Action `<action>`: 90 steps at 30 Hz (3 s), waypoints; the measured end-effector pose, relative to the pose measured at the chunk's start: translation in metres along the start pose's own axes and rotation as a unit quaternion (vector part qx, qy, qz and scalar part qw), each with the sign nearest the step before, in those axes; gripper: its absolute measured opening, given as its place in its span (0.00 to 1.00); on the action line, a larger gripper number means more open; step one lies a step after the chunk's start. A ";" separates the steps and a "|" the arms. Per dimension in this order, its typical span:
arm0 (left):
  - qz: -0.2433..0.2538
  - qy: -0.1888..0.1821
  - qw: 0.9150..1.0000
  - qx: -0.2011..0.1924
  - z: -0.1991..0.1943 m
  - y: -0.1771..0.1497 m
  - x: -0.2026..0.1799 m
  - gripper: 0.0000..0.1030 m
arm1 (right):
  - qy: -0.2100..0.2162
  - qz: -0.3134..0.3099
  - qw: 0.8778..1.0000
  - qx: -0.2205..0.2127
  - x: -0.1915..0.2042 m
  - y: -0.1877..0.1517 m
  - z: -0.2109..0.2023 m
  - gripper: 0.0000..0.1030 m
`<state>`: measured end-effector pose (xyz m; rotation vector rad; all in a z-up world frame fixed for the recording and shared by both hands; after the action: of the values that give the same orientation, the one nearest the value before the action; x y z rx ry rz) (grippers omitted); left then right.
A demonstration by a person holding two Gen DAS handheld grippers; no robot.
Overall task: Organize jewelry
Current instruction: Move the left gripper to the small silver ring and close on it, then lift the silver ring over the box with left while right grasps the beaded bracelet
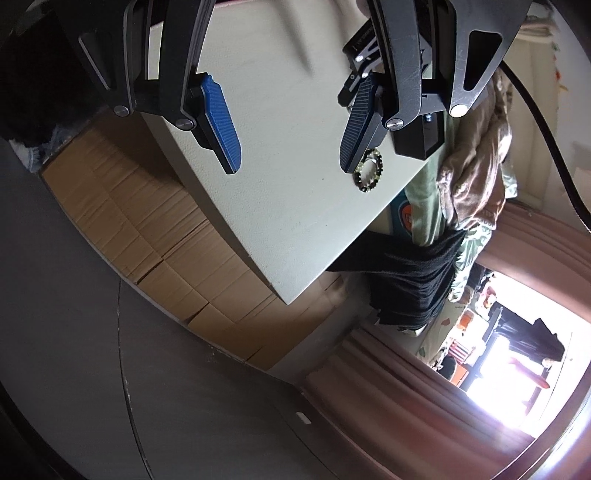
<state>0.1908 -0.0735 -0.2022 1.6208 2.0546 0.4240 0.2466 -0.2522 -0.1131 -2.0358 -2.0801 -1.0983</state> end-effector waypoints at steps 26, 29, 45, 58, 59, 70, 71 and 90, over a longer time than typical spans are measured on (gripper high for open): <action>-0.057 -0.048 0.997 -0.030 -0.033 0.024 0.017 0.12 | 0.014 -0.008 0.999 0.028 0.005 -0.008 0.016 0.55; -0.070 -0.062 0.995 -0.034 -0.042 0.030 0.023 0.12 | 0.017 -0.007 0.999 0.035 0.010 -0.011 0.022 0.55; -0.138 -0.072 0.984 -0.091 -0.086 0.068 0.090 0.12 | 0.049 -0.070 0.995 0.047 0.077 -0.019 0.079 0.54; -0.208 -0.078 0.970 -0.095 -0.086 0.084 0.151 0.12 | 0.010 -0.115 0.992 0.054 0.109 -0.020 0.138 0.38; -0.211 -0.078 0.970 -0.095 -0.086 0.084 0.154 0.12 | 0.008 -0.116 0.992 0.055 0.110 -0.020 0.141 0.38; -0.234 -0.084 0.964 -0.092 -0.091 0.080 0.171 0.12 | -0.108 -0.206 0.971 0.047 0.122 -0.033 0.164 0.33; -0.234 -0.084 0.964 -0.091 -0.091 0.079 0.171 0.12 | -0.111 -0.208 0.971 0.050 0.121 -0.033 0.163 0.31; -0.240 -0.078 0.964 -0.086 -0.082 0.081 0.172 0.12 | -0.059 -0.150 0.985 0.061 0.111 -0.031 0.156 0.51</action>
<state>0.1818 0.1173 -0.1229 0.9763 2.1315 0.2797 0.2722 -0.0762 -0.1902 -1.8153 -2.5072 -0.8717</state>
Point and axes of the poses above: each gripper's, at about its wrist camera, not at the fingertips, and z roughly the way its jaws point, x to its left, y to its top, the point moved 9 cm from there along z, roughly the way its jaws point, and after that the axes turned 9 degrees about -z, right-handed, at the moved point
